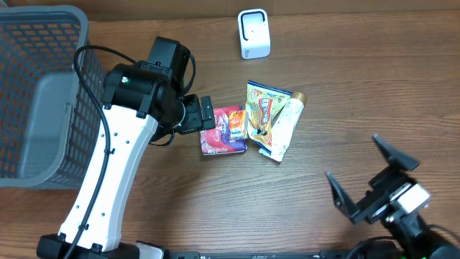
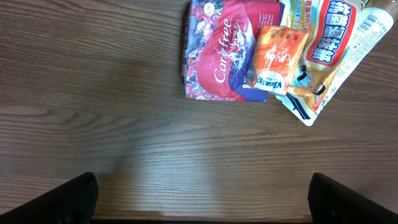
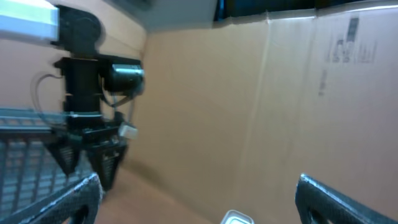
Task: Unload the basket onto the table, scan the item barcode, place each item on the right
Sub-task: 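Swing the right gripper over toward the orange box on the pile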
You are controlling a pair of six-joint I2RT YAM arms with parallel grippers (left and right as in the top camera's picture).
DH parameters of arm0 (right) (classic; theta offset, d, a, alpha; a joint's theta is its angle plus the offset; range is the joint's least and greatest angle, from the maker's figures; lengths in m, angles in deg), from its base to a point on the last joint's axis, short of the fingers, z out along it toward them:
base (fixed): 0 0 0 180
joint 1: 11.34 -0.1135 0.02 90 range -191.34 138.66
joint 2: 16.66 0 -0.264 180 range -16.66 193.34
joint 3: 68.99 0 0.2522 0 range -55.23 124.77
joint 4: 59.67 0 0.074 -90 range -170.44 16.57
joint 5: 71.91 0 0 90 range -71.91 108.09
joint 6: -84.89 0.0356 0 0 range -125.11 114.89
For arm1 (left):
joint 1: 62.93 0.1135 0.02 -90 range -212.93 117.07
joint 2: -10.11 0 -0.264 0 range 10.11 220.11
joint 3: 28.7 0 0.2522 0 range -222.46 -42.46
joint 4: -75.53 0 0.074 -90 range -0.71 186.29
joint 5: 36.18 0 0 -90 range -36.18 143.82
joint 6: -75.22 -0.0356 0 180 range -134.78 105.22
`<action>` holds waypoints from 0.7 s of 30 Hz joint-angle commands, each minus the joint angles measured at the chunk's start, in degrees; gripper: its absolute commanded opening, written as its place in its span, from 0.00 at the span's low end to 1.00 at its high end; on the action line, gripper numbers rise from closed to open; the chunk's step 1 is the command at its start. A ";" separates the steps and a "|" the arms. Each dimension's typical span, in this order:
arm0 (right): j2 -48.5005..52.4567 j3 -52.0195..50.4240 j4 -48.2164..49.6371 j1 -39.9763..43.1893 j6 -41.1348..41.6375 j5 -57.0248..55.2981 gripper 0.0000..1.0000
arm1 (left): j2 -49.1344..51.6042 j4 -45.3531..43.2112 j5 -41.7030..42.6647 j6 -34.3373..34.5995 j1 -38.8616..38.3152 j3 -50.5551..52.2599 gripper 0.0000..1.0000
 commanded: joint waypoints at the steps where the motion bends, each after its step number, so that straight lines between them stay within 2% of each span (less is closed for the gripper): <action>1: 9.11 12.46 -9.20 0.15 -3.89 -2.56 1.00 | -0.63 -0.11 -0.81 -0.90 0.07 -0.79 1.00; 5: 25.00 30.14 -28.83 0.15 -3.89 -0.79 1.00 | -0.63 -0.13 -0.81 -0.90 0.07 -0.79 1.00; 9: 37.07 40.46 -39.41 0.15 -3.87 11.17 1.00 | -0.63 -0.11 -0.81 -0.90 0.07 -0.79 1.00; 15: 49.66 42.36 -41.31 0.15 -2.58 32.65 1.00 | -0.63 -0.11 -0.81 -0.90 0.07 -0.79 1.00; 19: 57.00 42.36 -40.85 0.15 -1.33 34.73 1.00 | -0.63 -0.11 -0.81 -0.90 0.07 -0.79 1.00; 21: 60.61 42.38 -40.41 0.11 4.50 31.61 1.00 | -0.63 -0.11 -0.81 -0.90 0.07 -0.79 1.00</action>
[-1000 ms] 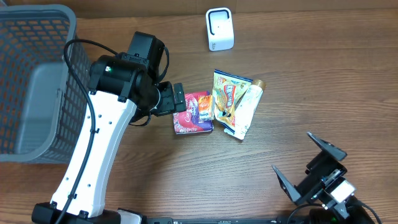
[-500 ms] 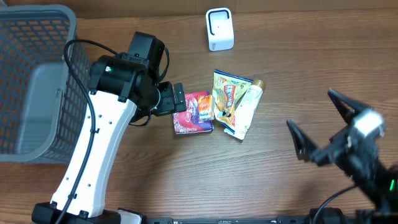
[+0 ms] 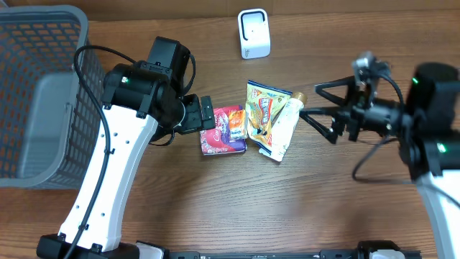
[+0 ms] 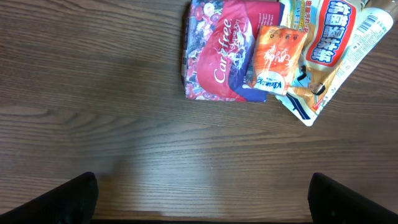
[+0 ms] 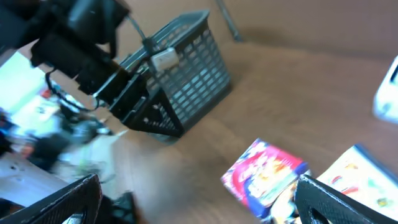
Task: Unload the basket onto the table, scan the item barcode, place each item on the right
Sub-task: 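Swing the right gripper over toward the orange box on the pile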
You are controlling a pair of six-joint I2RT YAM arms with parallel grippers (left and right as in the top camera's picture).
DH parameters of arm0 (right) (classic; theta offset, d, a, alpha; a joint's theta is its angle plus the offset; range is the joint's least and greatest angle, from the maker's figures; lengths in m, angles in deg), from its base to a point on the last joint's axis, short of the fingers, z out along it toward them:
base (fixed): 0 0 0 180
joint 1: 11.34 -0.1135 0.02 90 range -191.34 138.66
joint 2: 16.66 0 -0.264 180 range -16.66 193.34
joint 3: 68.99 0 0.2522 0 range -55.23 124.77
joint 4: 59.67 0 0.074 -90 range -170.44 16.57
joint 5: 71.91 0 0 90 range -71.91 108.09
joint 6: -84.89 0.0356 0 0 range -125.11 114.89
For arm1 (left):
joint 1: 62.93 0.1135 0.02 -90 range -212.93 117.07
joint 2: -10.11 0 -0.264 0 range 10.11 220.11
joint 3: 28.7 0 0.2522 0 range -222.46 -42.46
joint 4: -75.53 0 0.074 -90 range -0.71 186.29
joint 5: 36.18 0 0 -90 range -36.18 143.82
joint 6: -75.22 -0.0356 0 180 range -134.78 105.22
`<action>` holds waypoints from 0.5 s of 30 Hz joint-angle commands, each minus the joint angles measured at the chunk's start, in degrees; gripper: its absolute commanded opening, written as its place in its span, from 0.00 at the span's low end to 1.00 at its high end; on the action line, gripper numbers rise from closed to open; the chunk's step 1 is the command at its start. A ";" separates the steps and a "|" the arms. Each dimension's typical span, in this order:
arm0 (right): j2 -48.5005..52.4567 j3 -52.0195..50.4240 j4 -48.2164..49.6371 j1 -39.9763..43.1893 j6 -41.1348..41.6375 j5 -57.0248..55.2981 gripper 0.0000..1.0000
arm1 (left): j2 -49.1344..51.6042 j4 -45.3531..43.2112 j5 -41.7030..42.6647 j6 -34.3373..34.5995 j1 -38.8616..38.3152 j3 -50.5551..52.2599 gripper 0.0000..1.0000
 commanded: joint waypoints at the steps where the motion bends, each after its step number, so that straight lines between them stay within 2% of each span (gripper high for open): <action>1: 4.90 1.05 0.48 0.02 9.22 -0.26 1.00 | -0.63 -0.11 -0.79 -0.90 0.07 -0.79 1.00; 3: 7.58 1.05 -0.50 -0.66 17.88 -11.47 1.00 | -0.63 -0.11 -0.79 -0.90 0.07 -0.79 1.00; 10: 12.24 1.05 -6.56 -4.55 31.23 -40.00 1.00 | -0.63 -0.11 -0.79 -0.90 0.07 -0.79 1.00; 12: 14.08 1.03 -7.65 -5.35 33.24 -44.65 1.00 | -0.63 -0.11 -0.79 -0.90 0.07 -0.79 1.00; 15: 16.83 1.03 -7.15 -5.86 33.59 -44.50 1.00 | -0.63 -0.11 -0.79 -0.90 0.07 -0.79 1.00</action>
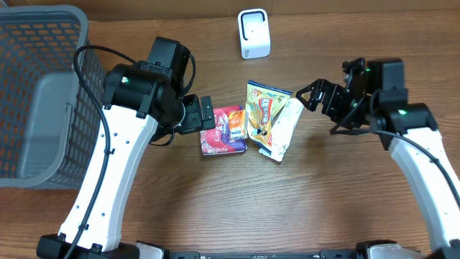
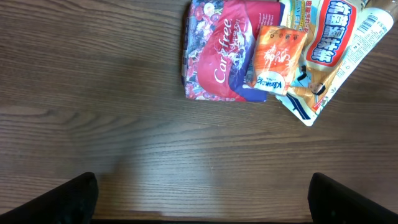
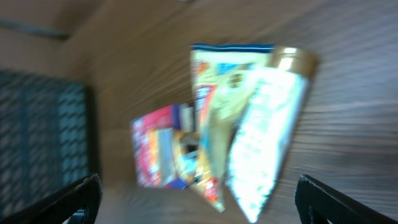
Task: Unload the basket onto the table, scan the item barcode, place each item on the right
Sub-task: 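Swing the right gripper over toward the orange box on the pile, then grasp the orange box with the right gripper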
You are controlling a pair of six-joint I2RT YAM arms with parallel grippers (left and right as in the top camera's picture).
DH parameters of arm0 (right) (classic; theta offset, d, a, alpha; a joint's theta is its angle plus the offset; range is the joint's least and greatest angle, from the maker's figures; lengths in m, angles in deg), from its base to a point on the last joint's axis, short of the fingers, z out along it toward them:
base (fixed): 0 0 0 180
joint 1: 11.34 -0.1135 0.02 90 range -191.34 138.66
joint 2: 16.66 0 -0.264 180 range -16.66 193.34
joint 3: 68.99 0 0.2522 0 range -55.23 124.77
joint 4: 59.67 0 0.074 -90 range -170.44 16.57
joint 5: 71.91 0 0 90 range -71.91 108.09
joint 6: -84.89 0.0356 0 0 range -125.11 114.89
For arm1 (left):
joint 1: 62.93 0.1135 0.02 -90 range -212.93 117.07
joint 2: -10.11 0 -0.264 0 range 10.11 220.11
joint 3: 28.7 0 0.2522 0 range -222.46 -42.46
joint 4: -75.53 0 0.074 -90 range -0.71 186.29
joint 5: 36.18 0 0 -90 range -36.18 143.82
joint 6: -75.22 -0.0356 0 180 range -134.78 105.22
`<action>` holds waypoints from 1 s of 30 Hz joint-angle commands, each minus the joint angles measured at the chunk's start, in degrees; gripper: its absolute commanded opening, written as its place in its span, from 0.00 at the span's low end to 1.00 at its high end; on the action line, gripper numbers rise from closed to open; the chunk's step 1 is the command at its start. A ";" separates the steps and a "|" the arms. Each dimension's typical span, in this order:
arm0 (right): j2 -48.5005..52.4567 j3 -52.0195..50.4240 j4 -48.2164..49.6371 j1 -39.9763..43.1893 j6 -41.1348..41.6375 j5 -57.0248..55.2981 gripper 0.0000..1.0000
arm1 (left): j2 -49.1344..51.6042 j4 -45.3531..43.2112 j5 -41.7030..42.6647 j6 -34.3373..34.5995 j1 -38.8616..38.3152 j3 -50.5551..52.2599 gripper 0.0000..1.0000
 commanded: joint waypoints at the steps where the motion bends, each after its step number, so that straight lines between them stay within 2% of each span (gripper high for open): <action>1: 3.48 1.03 0.90 -0.68 4.57 -7.56 1.00 | -0.63 -0.11 -0.81 -0.90 0.07 -0.79 1.00; 5: 7.08 1.03 2.32 -1.27 4.55 -5.88 1.00 | -0.63 -0.11 -0.81 -0.90 0.07 -0.79 1.00; 10: 10.10 1.03 3.19 -2.99 4.00 1.38 1.00 | -0.63 -0.11 -0.81 -0.90 0.07 -0.79 1.00; 17: 10.32 1.03 7.50 -11.08 1.22 1.29 1.00 | -0.63 -0.11 -0.81 -0.90 0.07 -0.79 1.00; 23: 10.32 1.49 12.46 -19.17 1.07 -4.33 0.88 | -0.63 -0.13 -0.81 -0.90 0.07 -0.79 1.00; 30: 10.34 3.72 16.15 -23.26 0.98 -7.34 0.87 | -0.63 -0.11 -0.81 -0.90 0.07 -0.79 1.00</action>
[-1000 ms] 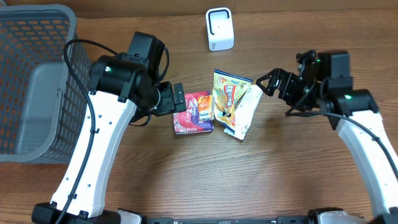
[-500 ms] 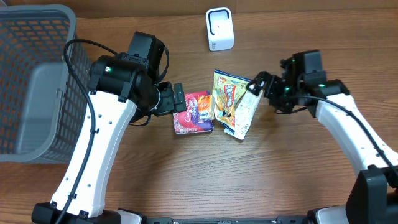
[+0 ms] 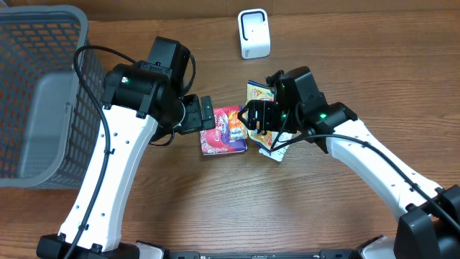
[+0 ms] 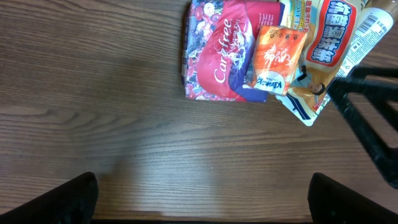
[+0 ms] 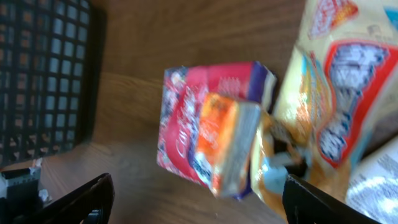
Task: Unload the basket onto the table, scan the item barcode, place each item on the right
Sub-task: 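Grasp the orange box with the right gripper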
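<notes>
Several snack packets lie together mid-table: a red packet (image 3: 219, 137), a small orange packet (image 4: 277, 59) on top of it, a yellow packet (image 3: 260, 93) and a white tube-like pack (image 4: 367, 31). The white scanner (image 3: 254, 33) stands at the back. My right gripper (image 3: 264, 128) hangs open over the packets; in its wrist view the orange packet (image 5: 227, 143) sits between its spread fingers (image 5: 81, 205). My left gripper (image 3: 207, 115) is open just left of the red packet, holding nothing.
A grey mesh basket (image 3: 43, 93) fills the left side of the table and shows in the right wrist view as a dark grid (image 5: 43, 74). Bare wooden tabletop (image 3: 237, 201) lies in front of the packets.
My right gripper has moved left from beside the white pack to above the yellow and orange packets, still open. Its fingers now show in the left wrist view. The left arm is unchanged.
My right gripper was first at the front right edge of the table, facing up at the wall. Then it was raised to the right of the packets, then nearer them, and now it is over them. The left gripper stayed open beside the red packet. No packet has moved.
</notes>
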You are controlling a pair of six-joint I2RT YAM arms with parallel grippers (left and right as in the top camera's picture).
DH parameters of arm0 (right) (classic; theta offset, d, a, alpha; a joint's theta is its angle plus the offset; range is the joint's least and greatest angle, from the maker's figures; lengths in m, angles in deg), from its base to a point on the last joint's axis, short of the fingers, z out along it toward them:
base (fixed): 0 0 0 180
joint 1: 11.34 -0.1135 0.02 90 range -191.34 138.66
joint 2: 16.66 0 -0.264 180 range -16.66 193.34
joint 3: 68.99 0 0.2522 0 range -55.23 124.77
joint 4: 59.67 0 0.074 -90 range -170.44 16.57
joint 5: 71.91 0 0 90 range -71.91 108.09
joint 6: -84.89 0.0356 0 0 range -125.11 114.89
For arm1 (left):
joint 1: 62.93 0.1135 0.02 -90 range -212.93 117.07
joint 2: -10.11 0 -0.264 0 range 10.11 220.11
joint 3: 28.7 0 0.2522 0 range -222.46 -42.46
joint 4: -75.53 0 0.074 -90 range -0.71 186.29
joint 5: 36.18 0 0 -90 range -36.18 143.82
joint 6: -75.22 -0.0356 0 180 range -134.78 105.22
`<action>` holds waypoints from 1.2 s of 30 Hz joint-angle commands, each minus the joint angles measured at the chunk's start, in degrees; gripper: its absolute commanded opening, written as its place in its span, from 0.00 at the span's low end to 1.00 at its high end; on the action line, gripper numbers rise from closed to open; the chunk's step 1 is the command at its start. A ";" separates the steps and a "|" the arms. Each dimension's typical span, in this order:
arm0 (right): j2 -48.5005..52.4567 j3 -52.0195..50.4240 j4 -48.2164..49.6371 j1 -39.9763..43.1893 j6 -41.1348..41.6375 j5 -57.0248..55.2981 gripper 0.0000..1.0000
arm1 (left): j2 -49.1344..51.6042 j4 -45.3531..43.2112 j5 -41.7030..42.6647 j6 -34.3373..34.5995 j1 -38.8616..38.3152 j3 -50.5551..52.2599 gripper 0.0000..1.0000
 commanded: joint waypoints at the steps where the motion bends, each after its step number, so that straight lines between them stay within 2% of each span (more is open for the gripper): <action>1: 0.09 2.82 3.85 -1.57 -0.46 -3.15 0.88 | -0.63 -0.11 -0.81 -0.90 0.07 -0.79 1.00; 3: 0.48 2.80 6.47 -2.89 -0.59 -3.58 0.95 | -0.63 -0.11 -0.81 -0.90 0.07 -0.79 1.00; 6: 0.70 2.80 8.02 -4.96 -0.55 -3.41 0.97 | -0.63 -0.11 -0.81 -0.90 0.07 -0.79 1.00; 7: 0.70 2.78 8.28 -5.51 -0.61 -3.98 0.88 | -0.63 -0.11 -0.81 -0.90 0.07 -0.79 1.00; 9: 0.87 2.78 8.59 -6.23 -0.59 -6.54 0.63 | -0.63 -0.11 -0.81 -0.90 0.07 -0.79 1.00; 10: 0.94 2.78 8.57 -6.51 -0.55 -8.02 0.57 | -0.63 -0.13 -0.81 -0.90 0.07 -0.79 1.00; 16: 2.78 2.78 7.63 -7.76 0.35 -15.15 0.58 | -0.63 -0.11 -0.81 -0.90 0.07 -0.79 1.00; 19: 4.83 2.78 6.27 -9.03 2.84 -21.42 0.62 | -0.63 -0.11 -0.81 -0.90 0.07 -0.79 1.00; 24: 8.70 2.78 6.58 -11.54 0.79 -22.97 0.67 | -0.63 -0.11 -0.81 -0.90 0.07 -0.79 1.00; 31: 10.14 2.78 5.27 -13.14 0.46 -27.67 0.62 | -0.63 -0.11 -0.81 -0.90 0.07 -0.79 0.99; 36: 10.73 2.78 3.43 -13.14 0.46 -28.06 0.62 | -0.63 -0.11 -0.81 -0.90 0.07 -0.79 1.00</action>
